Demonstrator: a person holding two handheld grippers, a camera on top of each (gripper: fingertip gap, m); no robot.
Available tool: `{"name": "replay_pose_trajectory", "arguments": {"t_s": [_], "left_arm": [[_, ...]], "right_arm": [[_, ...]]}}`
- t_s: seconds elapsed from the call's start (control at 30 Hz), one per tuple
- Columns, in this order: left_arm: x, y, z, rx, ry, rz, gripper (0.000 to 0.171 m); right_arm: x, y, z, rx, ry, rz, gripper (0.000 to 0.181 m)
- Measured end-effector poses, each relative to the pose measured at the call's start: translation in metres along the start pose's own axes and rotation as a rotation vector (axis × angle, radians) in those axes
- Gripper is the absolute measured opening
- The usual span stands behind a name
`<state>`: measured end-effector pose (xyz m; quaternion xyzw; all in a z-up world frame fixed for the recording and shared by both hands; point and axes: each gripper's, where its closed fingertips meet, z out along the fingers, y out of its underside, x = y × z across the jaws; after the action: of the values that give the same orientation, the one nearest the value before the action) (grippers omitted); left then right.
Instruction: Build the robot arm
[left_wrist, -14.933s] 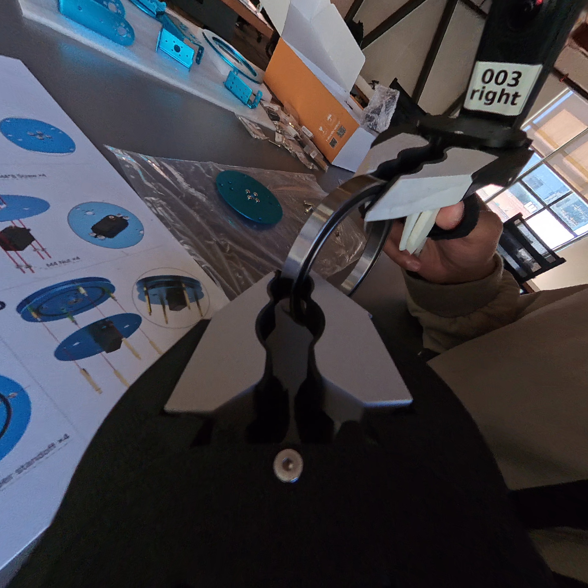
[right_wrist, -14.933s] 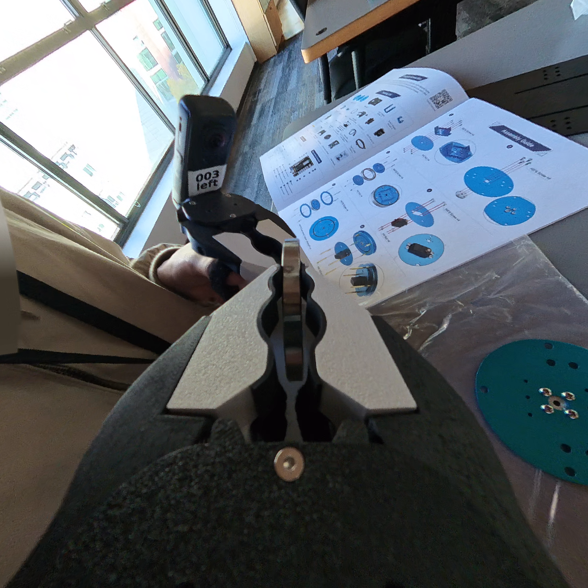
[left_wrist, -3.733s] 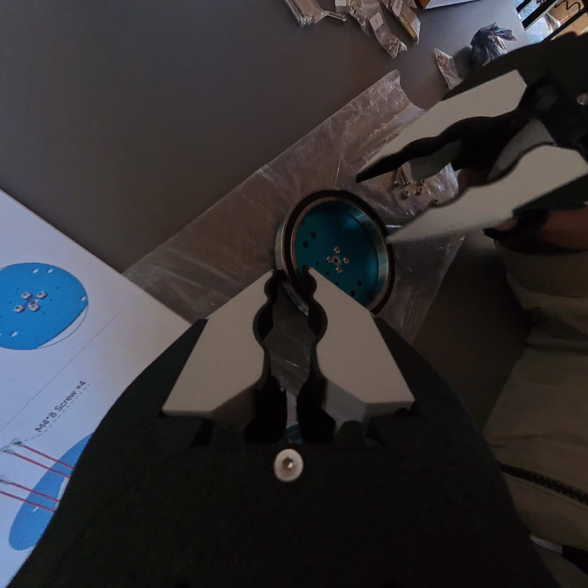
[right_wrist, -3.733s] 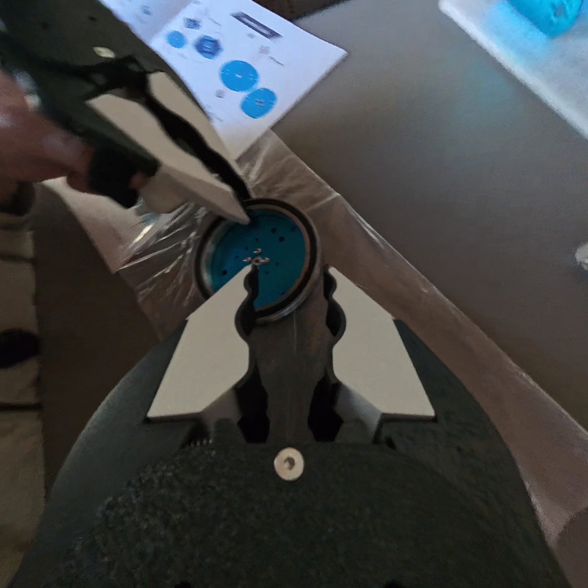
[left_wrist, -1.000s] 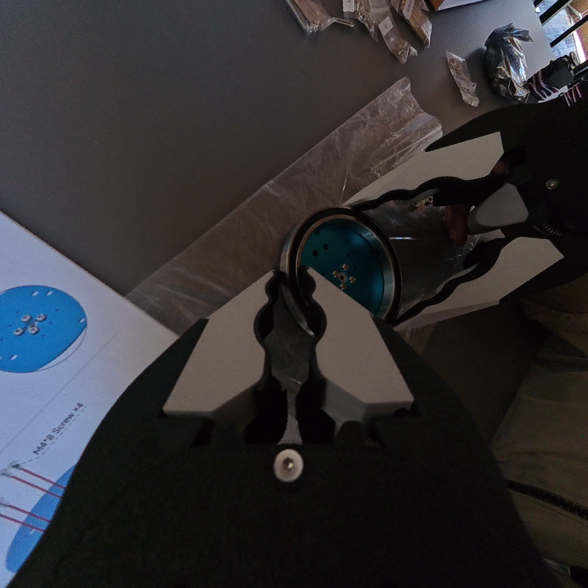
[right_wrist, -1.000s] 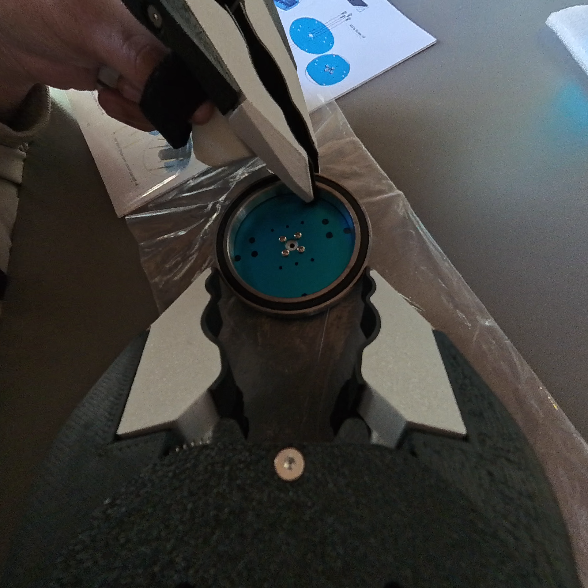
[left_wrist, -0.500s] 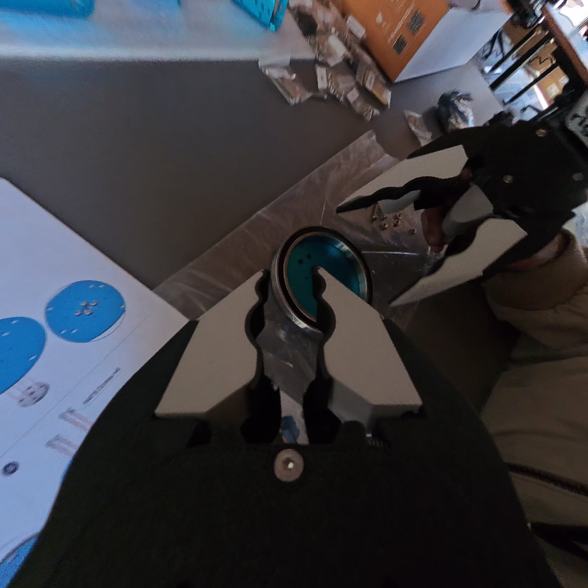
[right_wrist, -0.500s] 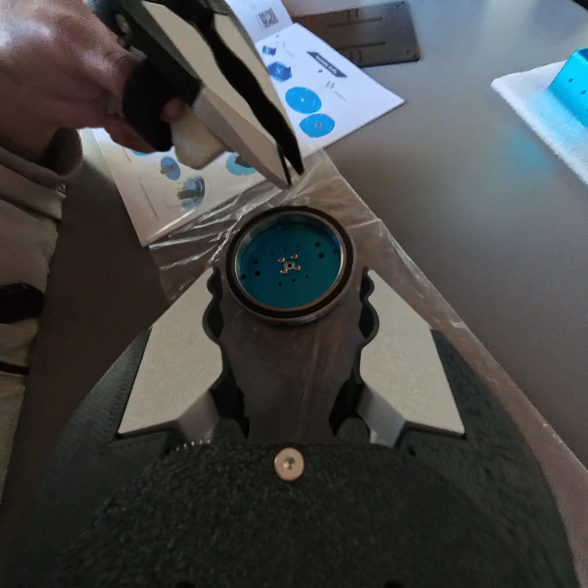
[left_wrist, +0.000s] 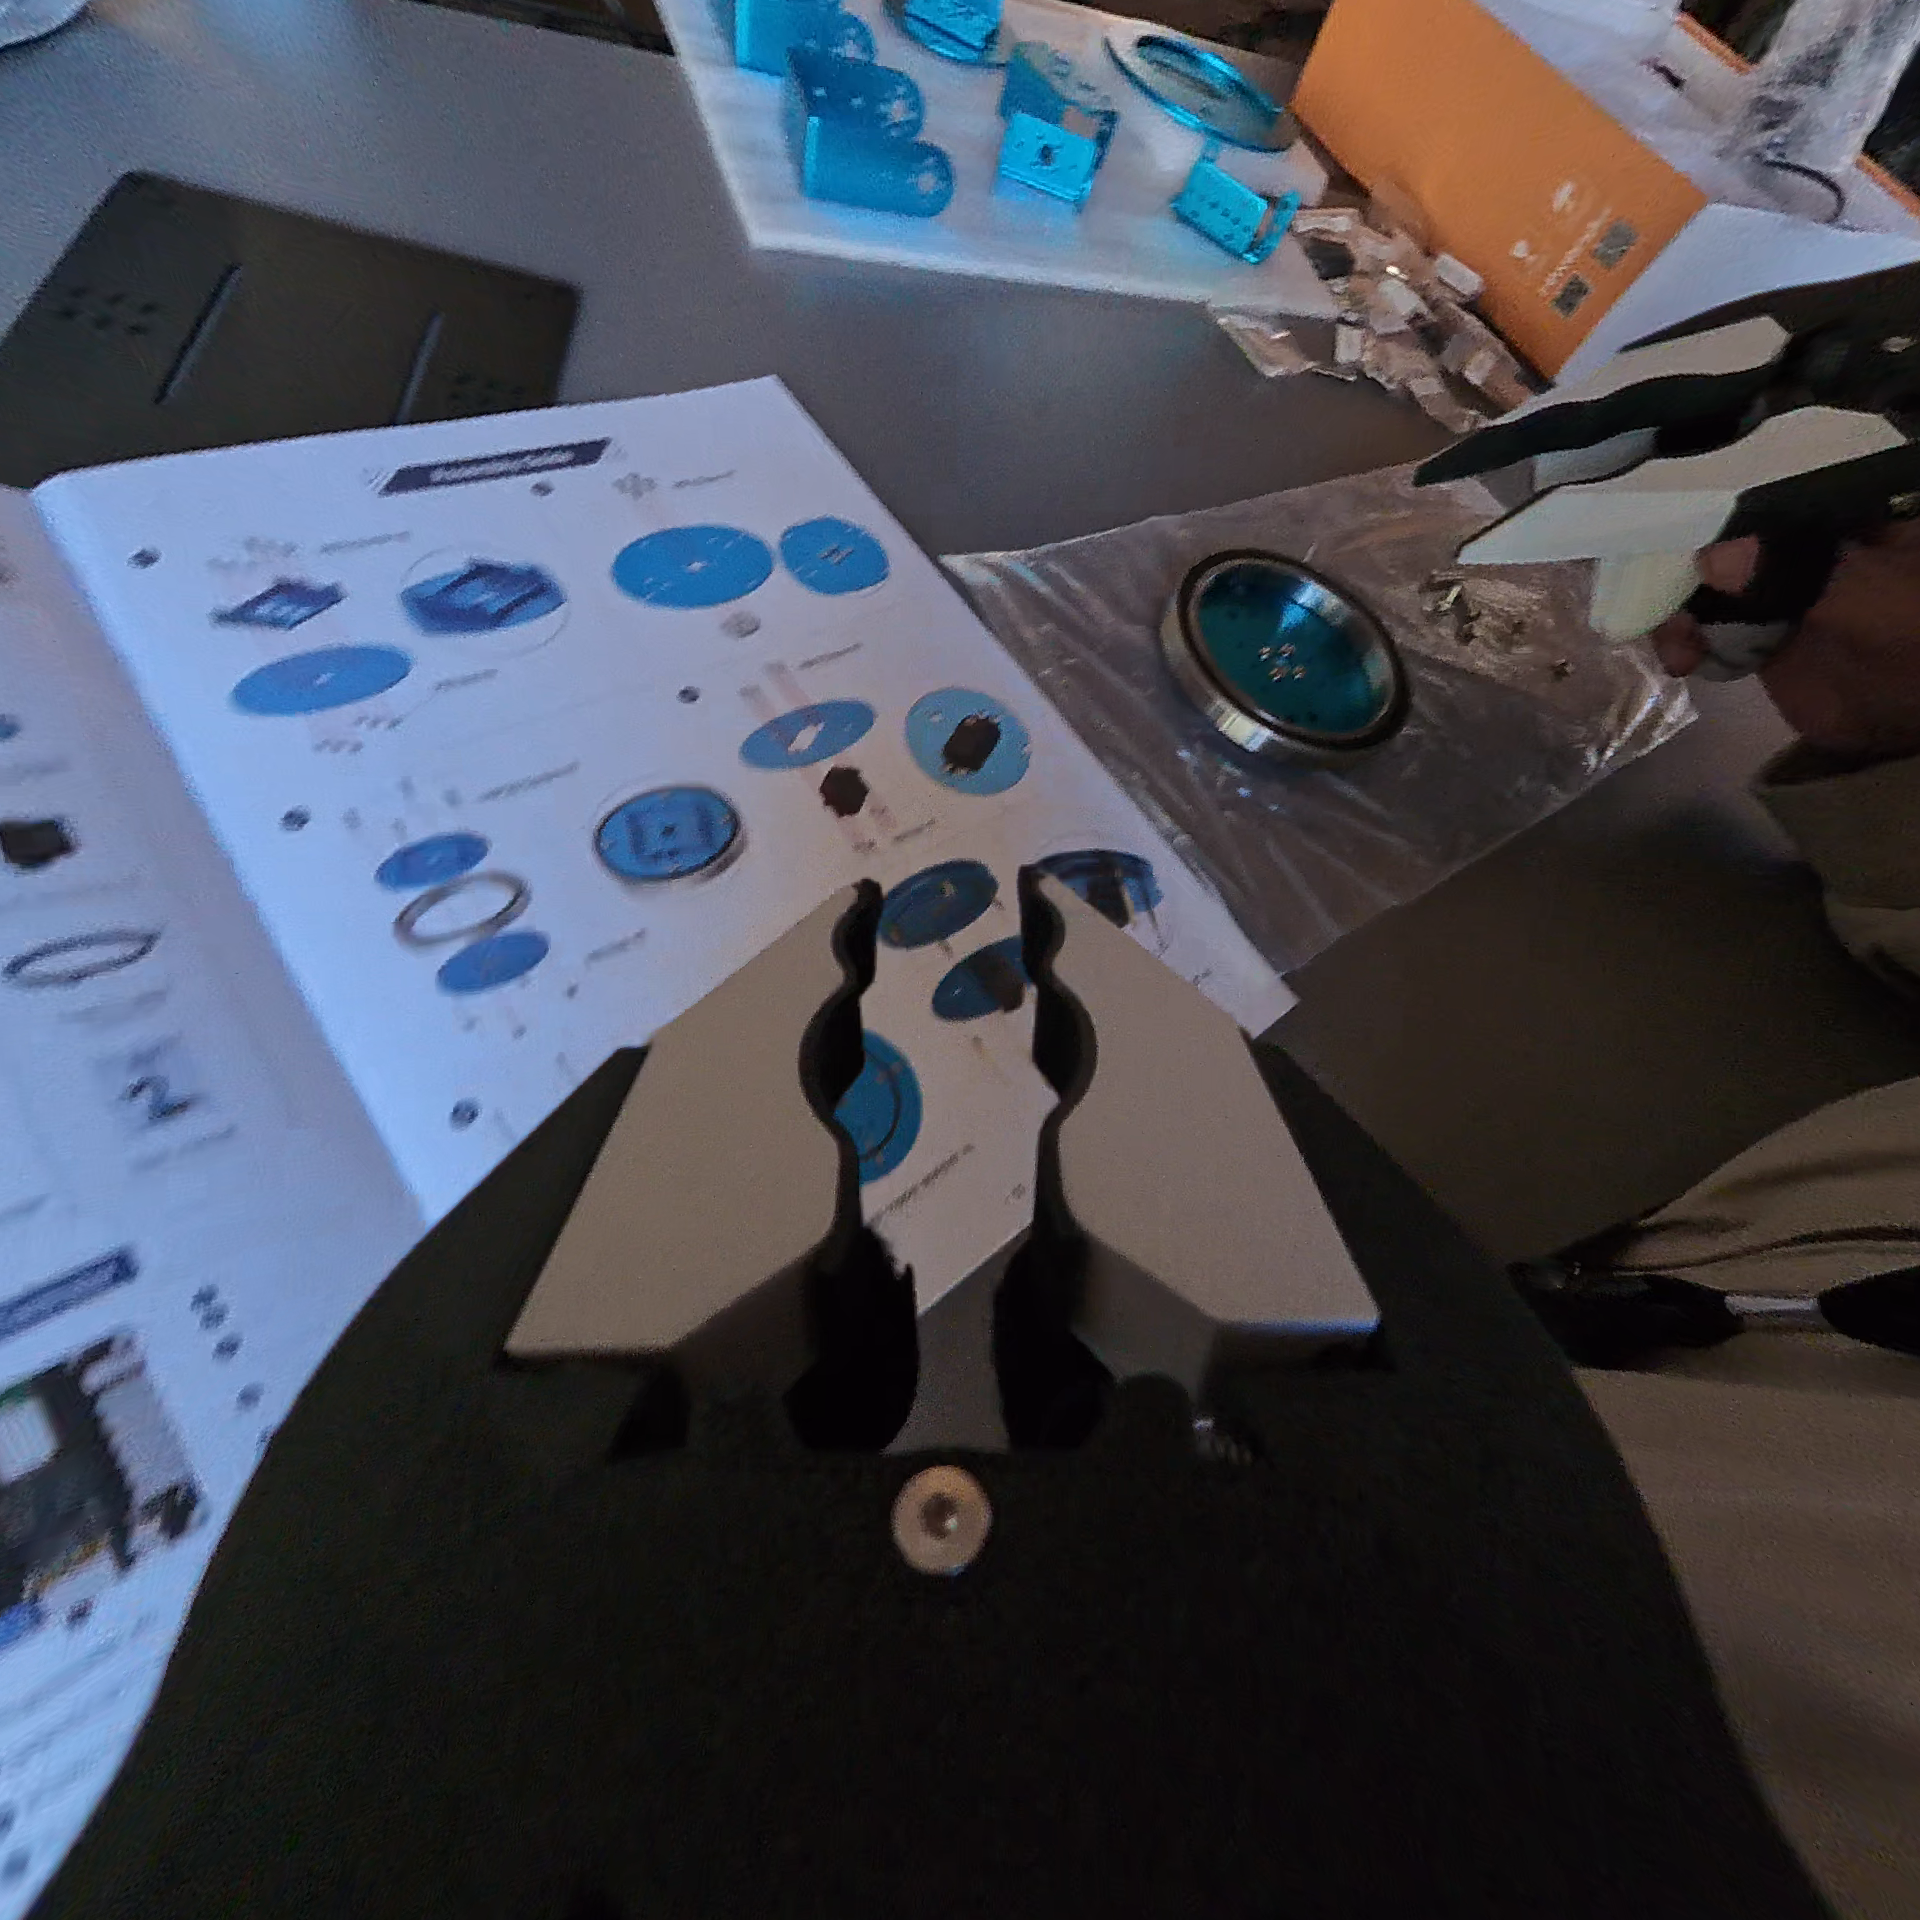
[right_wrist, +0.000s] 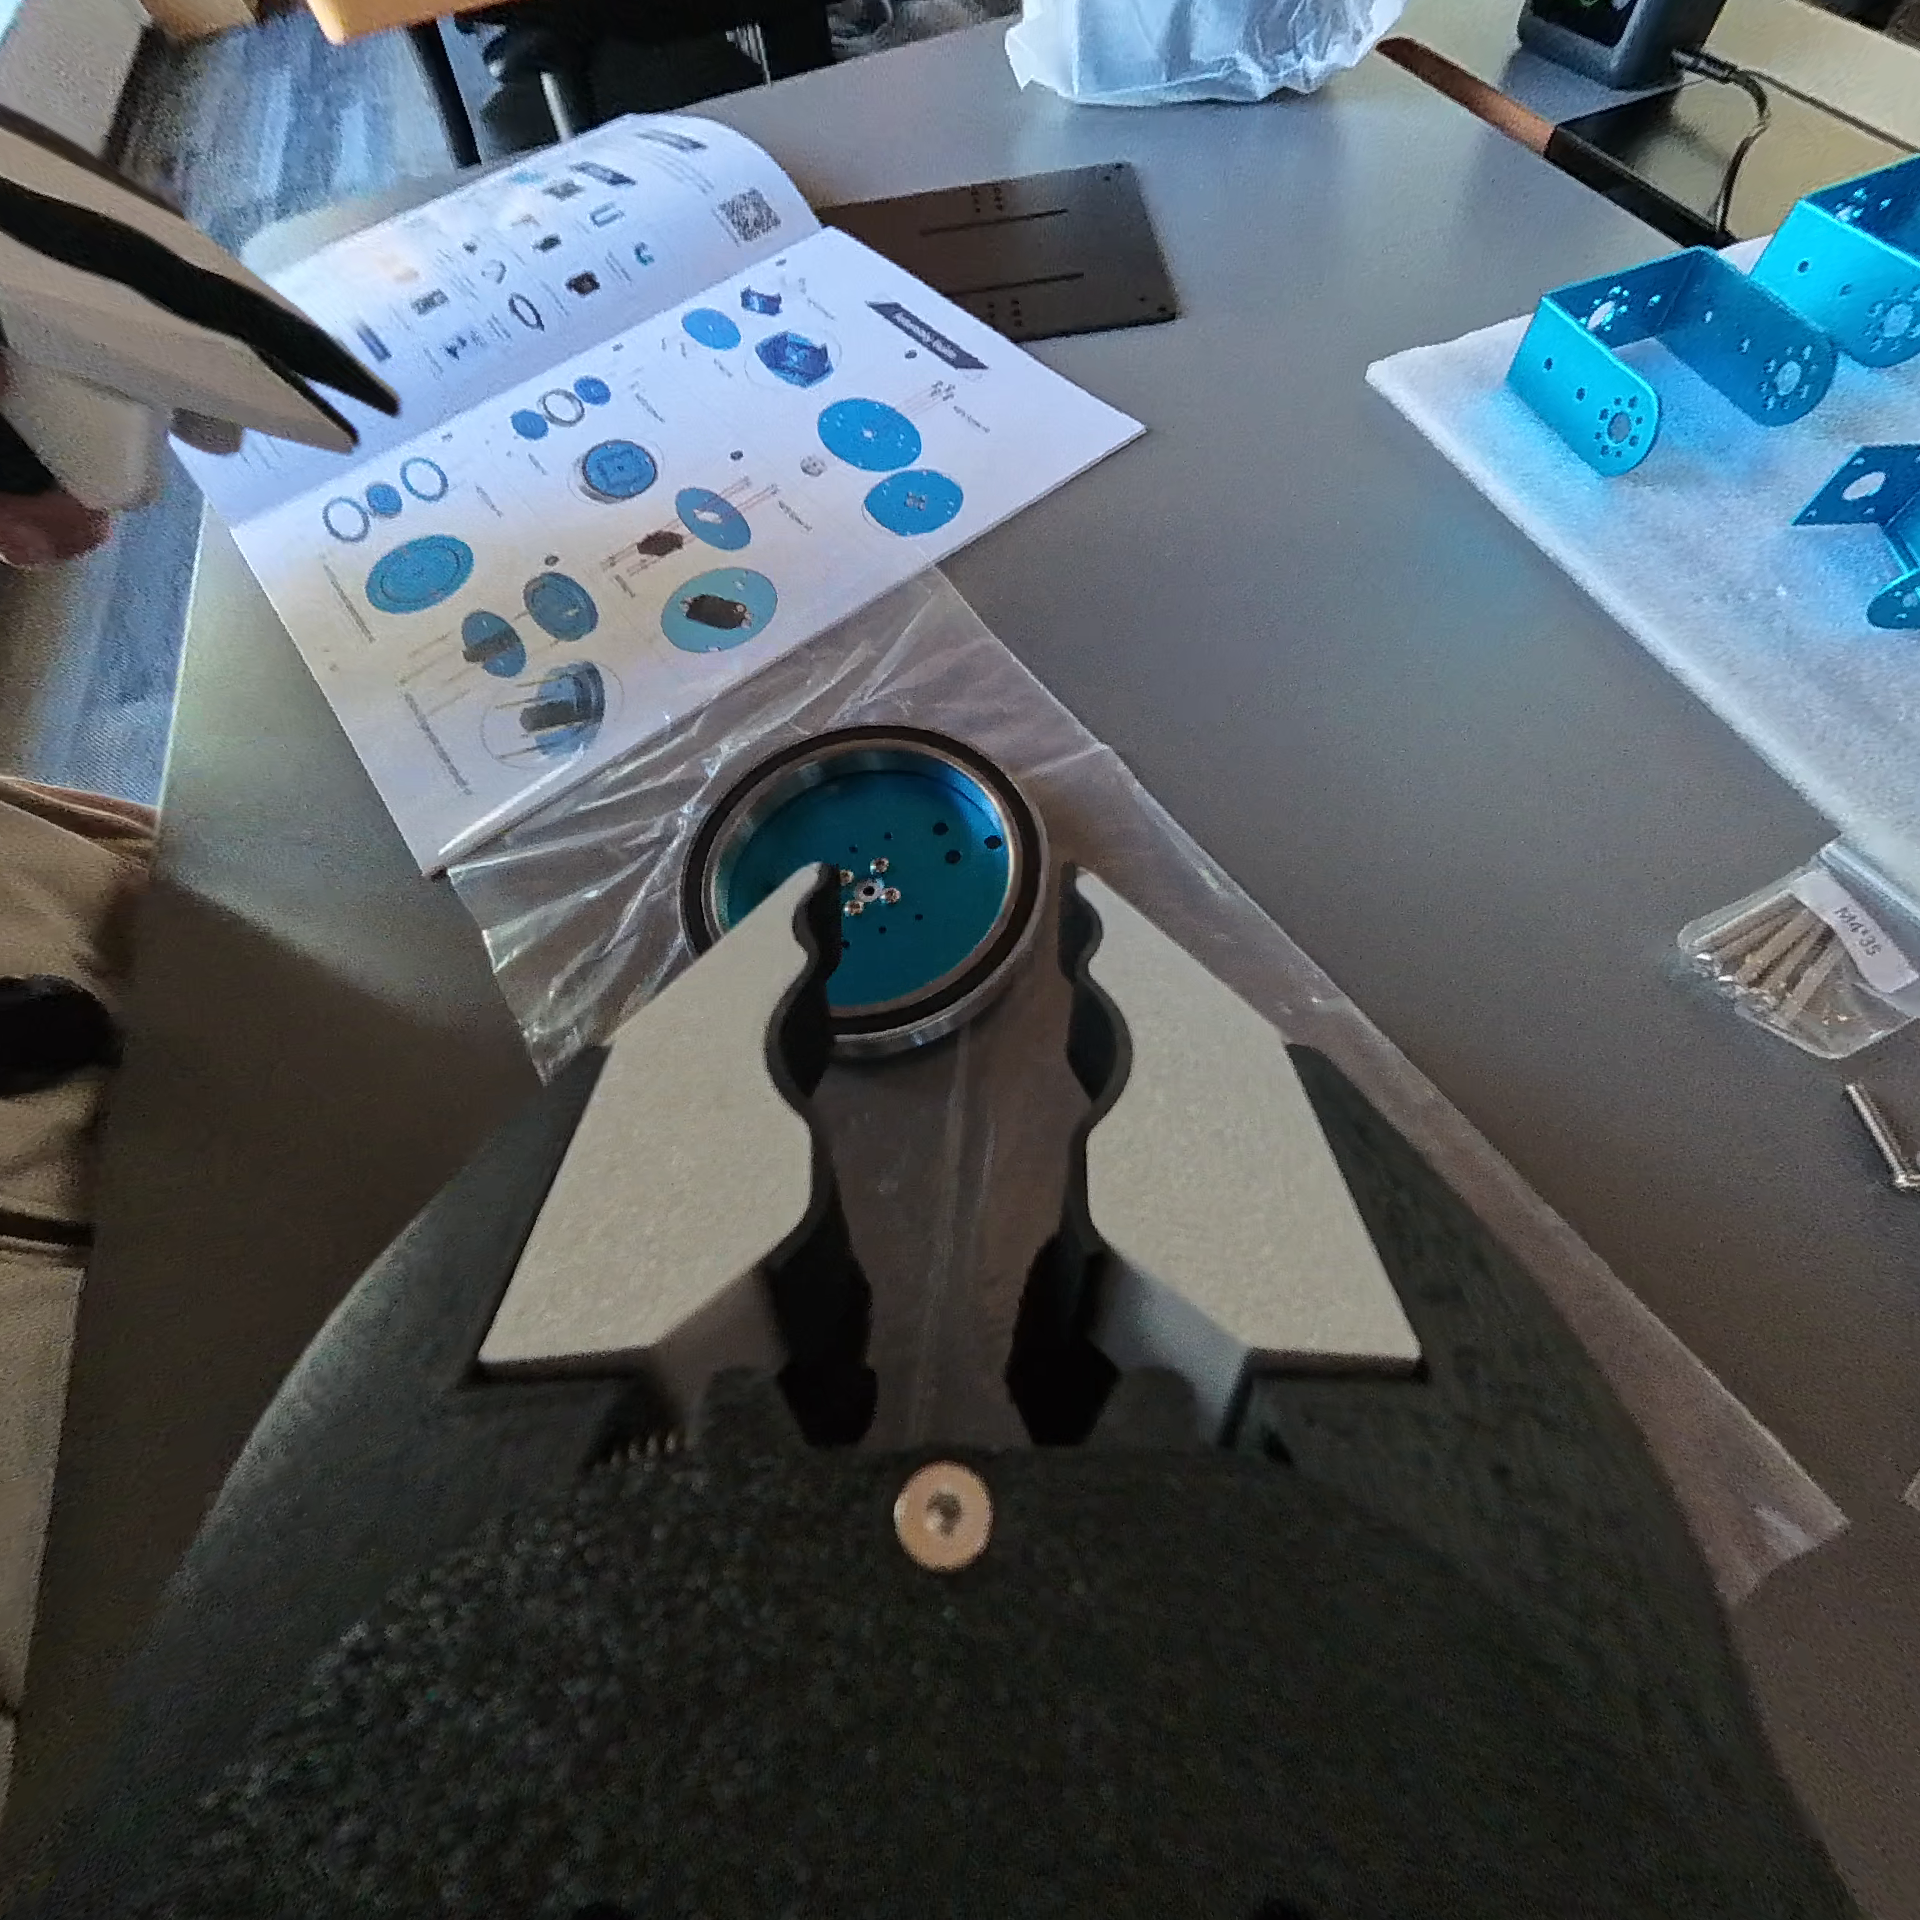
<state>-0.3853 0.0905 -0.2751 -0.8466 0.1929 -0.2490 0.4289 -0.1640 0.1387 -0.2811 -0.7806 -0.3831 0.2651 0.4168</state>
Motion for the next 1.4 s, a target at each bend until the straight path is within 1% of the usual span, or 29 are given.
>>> {"name": "replay_pose_trajectory", "arguments": {"t_s": [0.1,0.2,0.27,0.37,0.43,0.53,0.67,0.8,0.87,1.0,1.17,1.3,1.4], "left_arm": [[-0.009,0.009,-0.019,0.051,-0.048,-0.024,0.029],[-0.016,0.019,-0.036,0.073,-0.079,-0.039,0.03],[-0.019,0.021,-0.049,0.125,-0.098,-0.042,0.032],[-0.017,0.022,-0.065,0.214,-0.089,0.012,0.034],[-0.02,0.032,-0.07,0.197,-0.106,0.016,0.034],[-0.025,0.047,-0.077,0.176,-0.12,-0.03,0.034],[-0.035,0.054,-0.089,0.204,-0.139,-0.059,0.034],[-0.054,0.055,-0.1,0.208,-0.237,-0.002,0.034],[-0.058,0.052,-0.101,0.21,-0.237,0.021,0.034],[-0.062,0.05,-0.098,0.195,-0.202,0.043,0.034],[-0.066,0.043,-0.093,0.2,-0.148,0.03,0.033],[-0.063,0.038,-0.086,0.201,-0.105,0.014,0.034],[-0.06,0.036,-0.082,0.194,-0.107,0.03,0.033]], "right_arm": [[-0.01,-0.001,0.004,-0.016,-0.002,-0.032,0.034],[-0.02,-0.001,0.01,-0.033,-0.041,-0.013,0.034],[-0.025,-0.001,0.013,-0.041,-0.041,-0.023,0.033],[-0.029,-0.001,0.016,-0.064,0.007,-0.076,0.03],[-0.033,-0.003,0.018,-0.058,0.03,-0.093,0.029],[-0.05,-0.007,0.023,-0.023,-0.008,-0.053,0.029],[-0.075,-0.011,0.033,0.028,-0.024,-0.04,0.029],[-0.099,-0.015,0.049,0.056,-0.035,-0.047,0.028],[-0.105,-0.018,0.055,0.063,-0.036,-0.055,0.028],[-0.104,-0.021,0.063,0.054,-0.031,-0.036,0.029],[-0.091,-0.022,0.059,0.072,0.016,-0.021,0.027],[-0.084,-0.025,0.055,0.099,0.016,0.017,0.024],[-0.083,-0.025,0.055,0.106,0.001,0.035,0.023]]}}
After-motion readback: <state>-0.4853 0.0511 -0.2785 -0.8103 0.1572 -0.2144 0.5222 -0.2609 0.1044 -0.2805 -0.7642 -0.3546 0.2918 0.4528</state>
